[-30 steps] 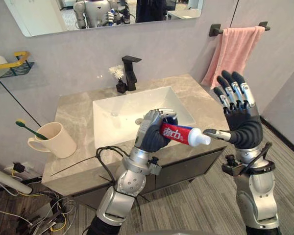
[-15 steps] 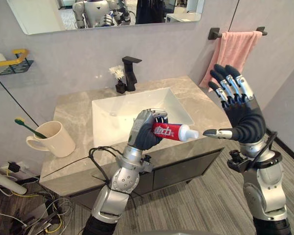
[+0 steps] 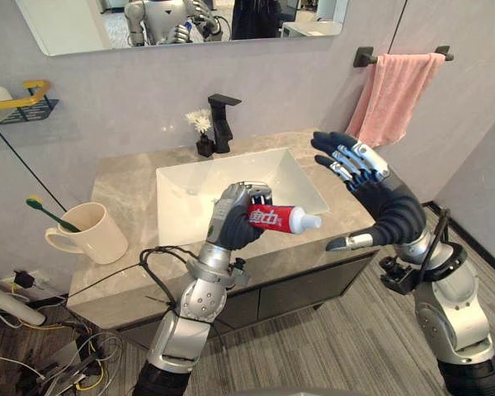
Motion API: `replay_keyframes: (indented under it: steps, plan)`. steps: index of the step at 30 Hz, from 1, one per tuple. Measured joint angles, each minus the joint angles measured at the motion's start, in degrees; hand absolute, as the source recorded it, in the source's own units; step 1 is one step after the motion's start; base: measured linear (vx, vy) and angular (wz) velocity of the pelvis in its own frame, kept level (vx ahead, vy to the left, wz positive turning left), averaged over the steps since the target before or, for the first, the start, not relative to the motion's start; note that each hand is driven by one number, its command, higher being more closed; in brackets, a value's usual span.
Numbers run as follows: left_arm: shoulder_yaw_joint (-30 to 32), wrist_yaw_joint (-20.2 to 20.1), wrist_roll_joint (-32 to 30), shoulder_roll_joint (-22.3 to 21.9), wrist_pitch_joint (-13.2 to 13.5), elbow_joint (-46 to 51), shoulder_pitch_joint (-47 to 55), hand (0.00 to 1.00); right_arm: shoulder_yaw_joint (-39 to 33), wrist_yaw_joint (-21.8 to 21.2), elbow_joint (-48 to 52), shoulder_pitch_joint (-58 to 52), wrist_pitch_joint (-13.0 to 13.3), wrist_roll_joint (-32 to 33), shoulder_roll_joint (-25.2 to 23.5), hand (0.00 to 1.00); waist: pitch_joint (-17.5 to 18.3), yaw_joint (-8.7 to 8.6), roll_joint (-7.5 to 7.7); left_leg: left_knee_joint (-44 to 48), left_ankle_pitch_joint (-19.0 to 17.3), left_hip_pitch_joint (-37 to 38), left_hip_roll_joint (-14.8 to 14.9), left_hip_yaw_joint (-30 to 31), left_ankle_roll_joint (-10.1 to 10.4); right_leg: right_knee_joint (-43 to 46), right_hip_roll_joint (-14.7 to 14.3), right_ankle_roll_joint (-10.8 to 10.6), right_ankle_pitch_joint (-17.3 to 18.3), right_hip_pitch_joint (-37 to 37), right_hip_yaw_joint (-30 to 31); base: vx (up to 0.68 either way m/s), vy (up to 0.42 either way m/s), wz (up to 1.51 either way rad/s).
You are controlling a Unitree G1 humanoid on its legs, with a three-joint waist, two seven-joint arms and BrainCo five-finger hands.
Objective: Organize washtable
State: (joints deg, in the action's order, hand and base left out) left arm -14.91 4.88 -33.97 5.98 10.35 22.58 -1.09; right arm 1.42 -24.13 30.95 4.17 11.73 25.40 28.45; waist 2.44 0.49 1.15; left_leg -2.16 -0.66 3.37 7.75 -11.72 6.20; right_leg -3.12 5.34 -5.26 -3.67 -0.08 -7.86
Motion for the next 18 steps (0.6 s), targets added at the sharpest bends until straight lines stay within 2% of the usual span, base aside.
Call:
replay_keyframes:
  steps: [4,8,14,18]
  plan:
    - [0.9,-1.2,-0.4,0.0,-0.1,-0.2,0.0,1.0,0.5,-1.8,-0.1,0.8,-1.1,2.4,3.0,0.0,-0.1,-0.15,0.15,-0.1,0.0,0.0,-0.1,0.0,0.0,0.0,0.1,0.0,0.0,0.0,0.0,0.0,0.0,0.0]
    - [2.0,-1.2,-0.4,0.0,-0.1,-0.2,0.0,1.0,0.5,-3.8,-0.1,1.0,-1.8,3.9,5.3,0.0,-0.1,-1.17,0.19,-1.1,0.4,0.4,-0.4,0.1,-0.1,0.0,0.3,-0.1,0.1,0.0,-0.1,0.0,0.0,0.0]
    - [2.0,-1.8,-0.4,0.1,-0.1,-0.1,0.0,1.0,0.5,-3.9,-0.1,1.0,-2.0,3.7,6.5,0.0,-0.1,-1.53,0.22,-1.6,0.4,0.9,-0.8,-0.3,-0.1,0.0,0.6,-0.3,0.2,0.0,0.2,0.0,0.001,-0.01]
    - [2.0,-2.3,-0.4,0.1,-0.1,-0.1,0.0,1.0,1.6,-3.7,-0.3,1.1,-2.0,0.8,6.9,0.0,-0.1,-1.74,0.22,-1.7,0.4,0.9,-0.8,-0.3,-0.1,0.0,0.6,-0.3,0.2,0.0,0.1,0.0,0.0,0.0]
